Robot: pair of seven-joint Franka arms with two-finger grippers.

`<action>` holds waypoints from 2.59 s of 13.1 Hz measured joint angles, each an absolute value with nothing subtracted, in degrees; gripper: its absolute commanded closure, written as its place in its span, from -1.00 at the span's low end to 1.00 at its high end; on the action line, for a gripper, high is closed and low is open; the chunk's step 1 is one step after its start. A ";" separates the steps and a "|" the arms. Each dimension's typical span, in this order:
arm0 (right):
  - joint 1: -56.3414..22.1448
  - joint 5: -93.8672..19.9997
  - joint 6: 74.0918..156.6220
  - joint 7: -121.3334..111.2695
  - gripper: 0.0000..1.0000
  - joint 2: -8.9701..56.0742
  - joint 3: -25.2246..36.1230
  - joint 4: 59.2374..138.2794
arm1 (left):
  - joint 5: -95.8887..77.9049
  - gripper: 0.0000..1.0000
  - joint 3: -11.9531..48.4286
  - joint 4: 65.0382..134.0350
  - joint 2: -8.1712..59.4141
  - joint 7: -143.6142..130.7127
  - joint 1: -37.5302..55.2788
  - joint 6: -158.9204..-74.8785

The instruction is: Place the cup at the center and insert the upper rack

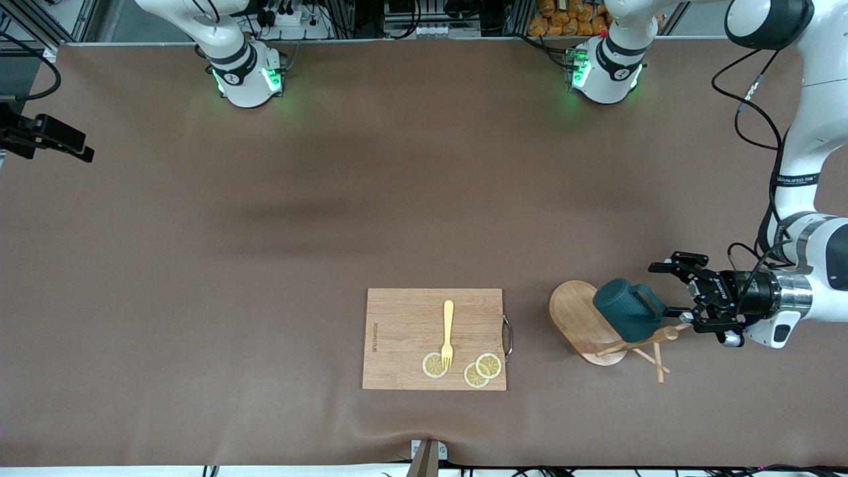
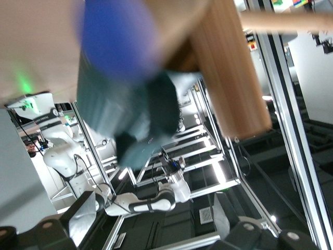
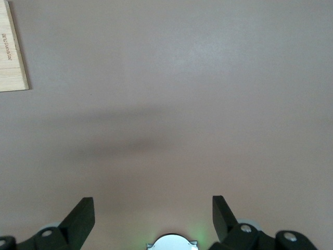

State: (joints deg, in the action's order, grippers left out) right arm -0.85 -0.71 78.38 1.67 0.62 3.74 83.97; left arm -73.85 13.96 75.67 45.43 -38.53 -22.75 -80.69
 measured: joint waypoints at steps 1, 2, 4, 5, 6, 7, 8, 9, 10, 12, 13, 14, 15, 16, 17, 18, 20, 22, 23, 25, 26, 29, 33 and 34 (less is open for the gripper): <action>-0.85 -0.71 78.40 1.67 -1.00 0.62 3.73 83.97 | -74.16 -1.00 14.02 74.91 45.23 -39.66 -22.77 -80.24; -0.86 -0.73 78.41 1.67 -1.00 0.62 3.70 83.97 | -74.30 -1.00 14.08 74.04 44.83 -41.11 -22.81 -79.87; -1.17 -0.73 78.42 1.67 -1.00 0.62 3.55 83.96 | -74.35 -1.00 14.15 72.72 42.89 -43.45 -22.91 -79.50; -1.42 -0.73 78.46 1.67 -1.00 0.62 3.43 83.93 | -74.35 -1.00 14.12 72.35 41.19 -44.41 -22.99 -79.28; -1.55 -0.73 78.55 1.67 -1.00 0.62 3.32 83.83 | -74.35 -1.00 14.01 72.22 39.35 -45.19 -23.18 -78.78; -1.61 -0.73 78.64 1.67 -1.00 0.61 3.26 83.62 | -74.34 -1.00 13.92 72.21 37.51 -45.76 -23.66 -78.16; -1.61 -0.73 78.68 1.67 -1.00 0.61 3.26 83.43 | -74.32 -1.00 13.88 72.21 35.93 -46.12 -24.39 -77.46; -1.61 -0.73 78.69 1.67 -1.00 0.61 3.26 83.30 | -74.07 -1.00 13.80 72.22 34.59 -46.17 -25.20 -76.69; -1.61 -0.73 78.69 1.67 -1.00 0.61 3.26 83.21 | -73.24 -1.00 13.79 72.20 33.38 -46.17 -25.91 -76.08; -1.61 -0.73 78.70 1.67 -1.00 0.62 3.28 83.07 | -70.99 -1.00 13.83 72.18 30.88 -46.17 -26.54 -75.48; -1.61 -0.73 78.72 1.67 -1.00 0.61 3.28 82.95 | -70.19 -1.00 13.87 72.18 29.60 -46.17 -26.52 -75.45; -1.60 -0.73 78.72 1.65 -1.00 0.61 3.32 82.79 | -69.16 -1.00 13.91 72.17 28.18 -46.17 -26.48 -75.45; -1.59 -0.73 78.72 1.61 -1.00 0.61 3.39 82.66 | -67.62 -1.00 14.00 72.16 26.66 -46.17 -26.47 -75.44; -1.58 -0.73 78.72 1.60 -1.00 0.61 3.42 82.60 | -65.68 -1.00 14.12 72.15 25.11 -46.17 -26.46 -75.41; -1.58 -0.73 78.72 1.60 -1.00 0.61 3.43 82.57 | -63.42 -1.00 14.25 72.16 23.41 -46.16 -26.43 -75.35; -1.57 -0.73 78.71 1.60 -1.00 0.61 3.46 82.55 | -61.33 -1.00 14.40 72.16 21.77 -45.91 -26.40 -75.26; -1.56 -0.72 78.56 1.60 -1.00 0.60 3.49 82.41 | -56.61 -1.00 14.67 72.20 18.57 -43.58 -26.34 -74.33; -1.46 -0.70 76.88 1.60 -1.00 0.40 3.62 82.10 | -51.18 -1.00 15.46 72.39 16.27 -40.23 -26.27 -72.68; -1.38 -0.71 76.04 1.60 -1.00 0.13 3.70 81.87 | -48.34 -1.00 16.38 72.45 15.44 -38.80 -26.26 -72.45; -1.31 -0.74 75.42 1.60 -1.00 -0.93 3.83 81.32 | -42.25 -1.00 18.76 72.51 14.00 -36.20 -26.08 -72.41; -1.31 -0.76 75.26 1.60 -1.00 -1.71 3.84 81.20 | -38.79 -1.00 20.13 72.53 13.29 -34.54 -25.99 -72.41; -1.32 -0.81 74.76 1.60 -1.00 -4.10 3.74 81.13 | -27.64 -1.00 24.77 72.76 12.01 -29.63 -25.75 -72.41; -1.36 -0.86 74.71 1.60 -1.00 -4.65 3.48 82.01 | -11.86 -1.00 29.08 73.10 11.95 -25.03 -23.24 -73.77; -1.36 -0.87 74.91 1.60 -1.00 -4.63 3.47 82.54 | -7.11 -1.00 28.86 73.35 11.87 -23.76 -20.80 -75.06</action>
State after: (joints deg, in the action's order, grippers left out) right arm -1.36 -0.87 74.91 1.60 -4.63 3.47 82.54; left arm -7.11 28.86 73.35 11.87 -23.76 -20.80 -75.06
